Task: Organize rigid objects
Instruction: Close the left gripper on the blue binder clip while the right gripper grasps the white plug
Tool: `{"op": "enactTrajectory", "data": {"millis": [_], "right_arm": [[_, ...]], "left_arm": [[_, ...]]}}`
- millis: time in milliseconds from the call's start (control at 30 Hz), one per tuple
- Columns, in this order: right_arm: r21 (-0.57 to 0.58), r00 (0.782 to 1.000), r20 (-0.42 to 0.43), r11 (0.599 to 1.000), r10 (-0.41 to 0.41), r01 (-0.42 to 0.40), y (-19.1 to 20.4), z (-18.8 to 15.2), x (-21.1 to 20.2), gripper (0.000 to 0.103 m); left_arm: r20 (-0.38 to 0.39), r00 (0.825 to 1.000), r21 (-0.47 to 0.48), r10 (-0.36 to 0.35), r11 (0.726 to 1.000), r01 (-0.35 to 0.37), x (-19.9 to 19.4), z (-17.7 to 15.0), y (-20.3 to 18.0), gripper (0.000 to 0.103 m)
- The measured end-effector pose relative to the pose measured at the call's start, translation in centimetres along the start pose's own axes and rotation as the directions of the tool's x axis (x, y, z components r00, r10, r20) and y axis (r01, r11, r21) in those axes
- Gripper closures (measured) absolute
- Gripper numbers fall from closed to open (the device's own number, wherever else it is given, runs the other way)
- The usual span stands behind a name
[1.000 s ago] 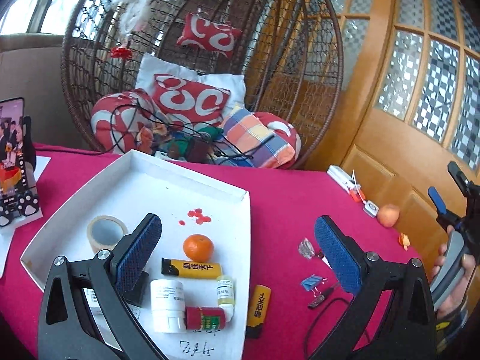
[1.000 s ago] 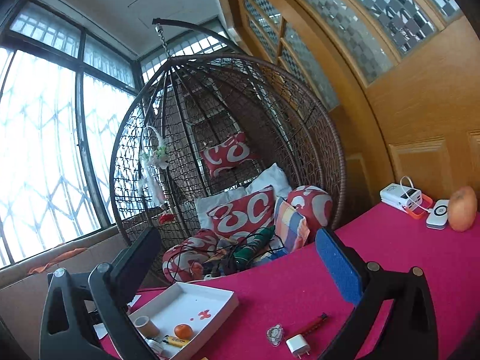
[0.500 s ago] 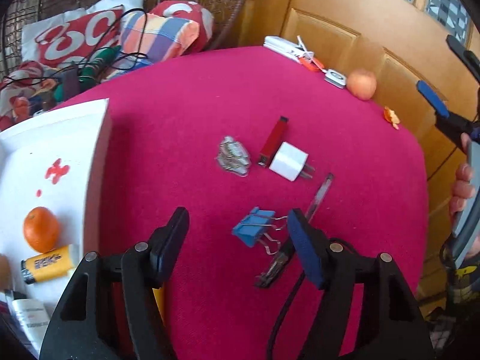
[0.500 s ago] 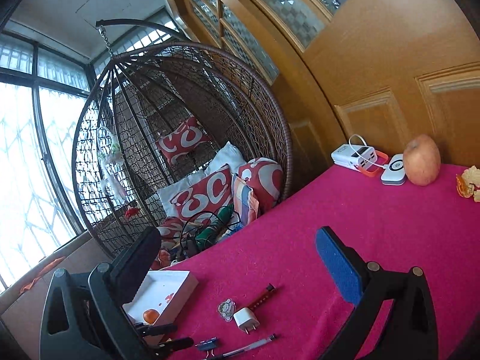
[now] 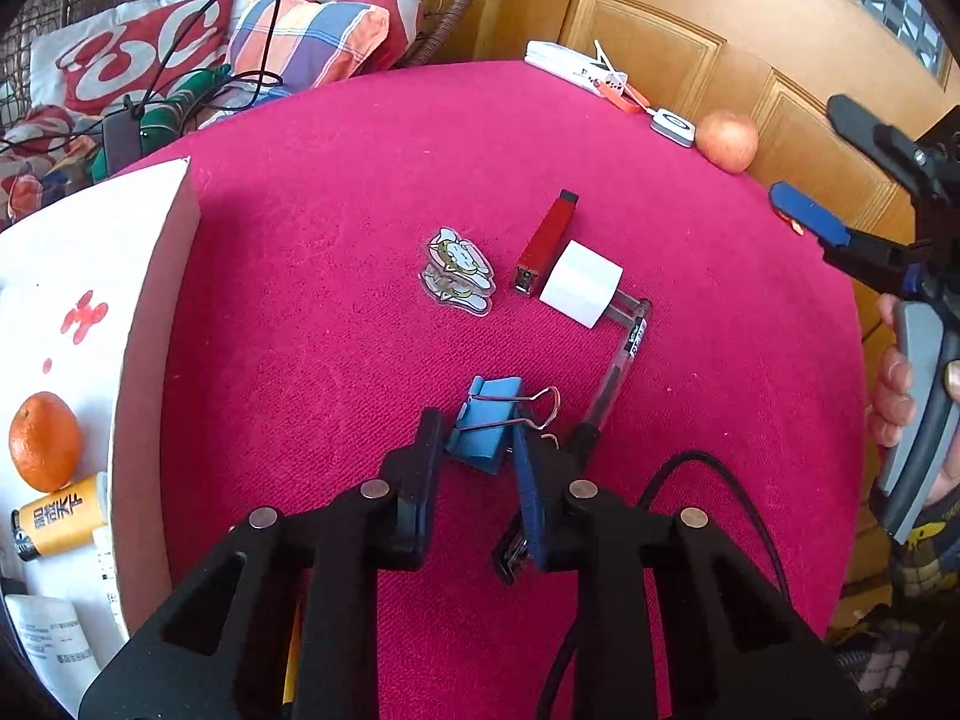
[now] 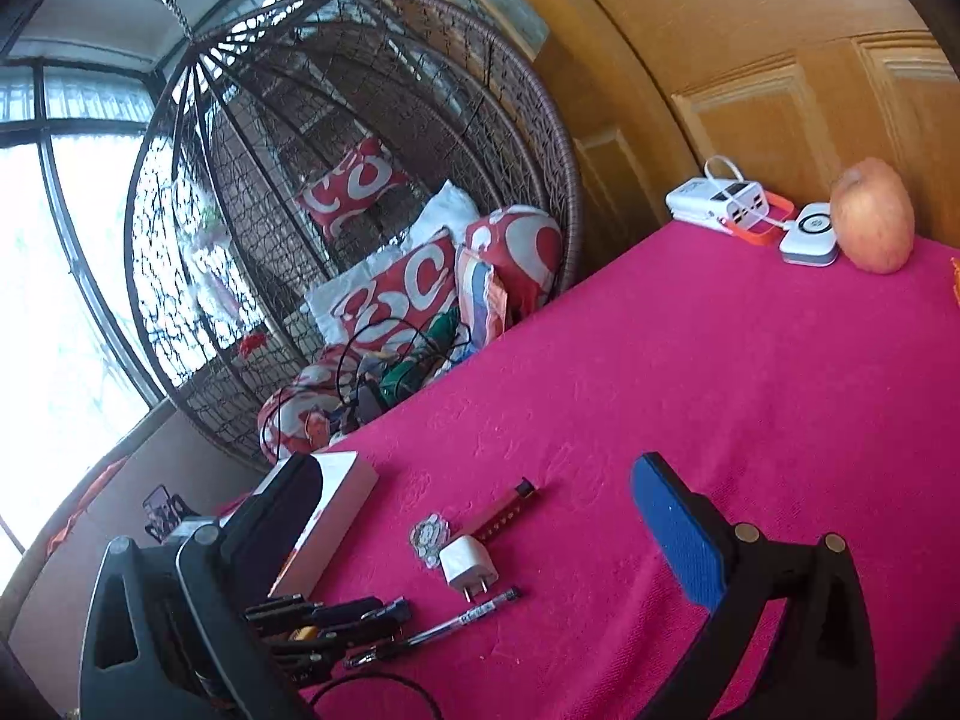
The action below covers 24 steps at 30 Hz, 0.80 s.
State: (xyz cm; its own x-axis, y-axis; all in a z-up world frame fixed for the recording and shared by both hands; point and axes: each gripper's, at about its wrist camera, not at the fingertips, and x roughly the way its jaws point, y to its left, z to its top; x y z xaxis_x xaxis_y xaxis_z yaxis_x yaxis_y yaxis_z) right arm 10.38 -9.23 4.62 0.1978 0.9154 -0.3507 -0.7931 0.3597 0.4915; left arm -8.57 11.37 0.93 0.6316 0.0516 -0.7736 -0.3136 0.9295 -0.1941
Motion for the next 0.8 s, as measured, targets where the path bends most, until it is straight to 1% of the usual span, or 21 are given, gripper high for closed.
{"op": "enactTrajectory", "data": {"millis": [67, 100, 167, 233, 333, 367, 400, 433, 467, 533, 567, 600, 633, 667, 700, 800], "right_arm": [[-0.010, 0.998, -0.063, 1.000, -0.021, 0.020, 0.2, -0.5, 1.6, 0.000], [-0.031, 0.993, -0.106, 0.999, -0.048, 0.045, 0.4, -0.8, 2.6, 0.000], [-0.099, 0.978, -0.186, 0.992, -0.096, 0.078, 0.8, -1.6, 4.7, 0.000], [-0.176, 0.961, -0.246, 0.981, -0.123, 0.080, 1.5, -2.6, 6.4, 0.000], [-0.261, 0.945, -0.287, 0.962, -0.158, 0.081, 2.3, -3.6, 8.0, 0.003], [-0.267, 0.940, -0.305, 0.961, -0.152, 0.069, 2.5, -3.6, 8.4, 0.008], [-0.278, 0.939, -0.311, 0.959, -0.148, 0.059, 2.7, -3.6, 8.8, 0.019], [-0.300, 0.934, -0.320, 0.952, -0.161, 0.062, 2.9, -3.6, 9.2, 0.025], [-0.324, 0.926, -0.333, 0.944, -0.176, 0.062, 3.1, -3.7, 9.6, 0.032], [-0.347, 0.911, -0.367, 0.936, -0.186, 0.052, 3.4, -4.0, 10.5, 0.038], [-0.365, 0.910, -0.366, 0.930, -0.194, 0.052, 3.7, -4.1, 10.6, 0.039], [-0.382, 0.910, -0.366, 0.923, -0.195, 0.045, 4.0, -4.1, 10.8, 0.050], [-0.398, 0.904, -0.377, 0.916, -0.202, 0.039, 4.1, -4.2, 11.0, 0.065], [-0.406, 0.904, -0.374, 0.913, -0.208, 0.042, 4.2, -4.3, 10.9, 0.076], [-0.404, 0.908, -0.364, 0.913, -0.207, 0.047, 4.2, -4.2, 10.6, 0.077], [-0.359, 0.933, -0.314, 0.932, -0.176, 0.055, 3.5, -3.5, 8.8, 0.077]], "left_arm": [[0.019, 0.999, -0.007, 0.031, 1.000, -0.031, -0.3, -0.3, 0.3, 0.082], [0.025, 0.999, -0.019, 0.030, 0.999, -0.029, -0.4, -0.5, 0.6, 0.082], [0.027, 0.999, -0.030, 0.028, 0.999, -0.027, -0.5, -0.6, 0.9, 0.082], [0.025, 0.999, -0.015, 0.034, 0.999, -0.034, -0.6, -0.7, 0.8, 0.082], [0.009, 0.998, 0.018, 0.054, 0.998, -0.054, -0.2, -0.4, 0.2, 0.082], [0.007, 0.998, 0.032, 0.066, 0.997, -0.066, -0.1, -0.3, -0.1, 0.081], [0.003, 0.997, 0.046, 0.075, 0.996, -0.075, 0.0, -0.2, -0.3, 0.075], [-0.002, 0.997, 0.061, 0.075, 0.995, -0.075, 0.2, -0.2, -0.5, 0.066], [-0.007, 0.997, 0.078, 0.082, 0.994, -0.081, 0.4, -0.1, -0.7, 0.062], [-0.014, 0.994, 0.105, 0.107, 0.989, -0.105, 1.0, 0.3, -1.1, 0.053], [-0.021, 0.993, 0.113, 0.117, 0.987, -0.114, 1.3, 0.6, -1.2, 0.052], [-0.017, 0.992, 0.125, 0.124, 0.985, -0.121, 1.6, 0.8, -1.3, 0.053], [-0.017, 0.993, 0.130, 0.119, 0.985, -0.116, 1.7, 0.9, -1.4, 0.062], [-0.012, 0.994, 0.127, 0.106, 0.987, -0.103, 1.6, 0.9, -1.3, 0.077], [-0.008, 0.995, 0.114, 0.104, 0.988, -0.103, 1.3, 0.8, -1.1, 0.083], [0.026, 0.995, 0.055, 0.096, 0.994, -0.098, 0.3, 0.1, -0.2, 0.083]]}}
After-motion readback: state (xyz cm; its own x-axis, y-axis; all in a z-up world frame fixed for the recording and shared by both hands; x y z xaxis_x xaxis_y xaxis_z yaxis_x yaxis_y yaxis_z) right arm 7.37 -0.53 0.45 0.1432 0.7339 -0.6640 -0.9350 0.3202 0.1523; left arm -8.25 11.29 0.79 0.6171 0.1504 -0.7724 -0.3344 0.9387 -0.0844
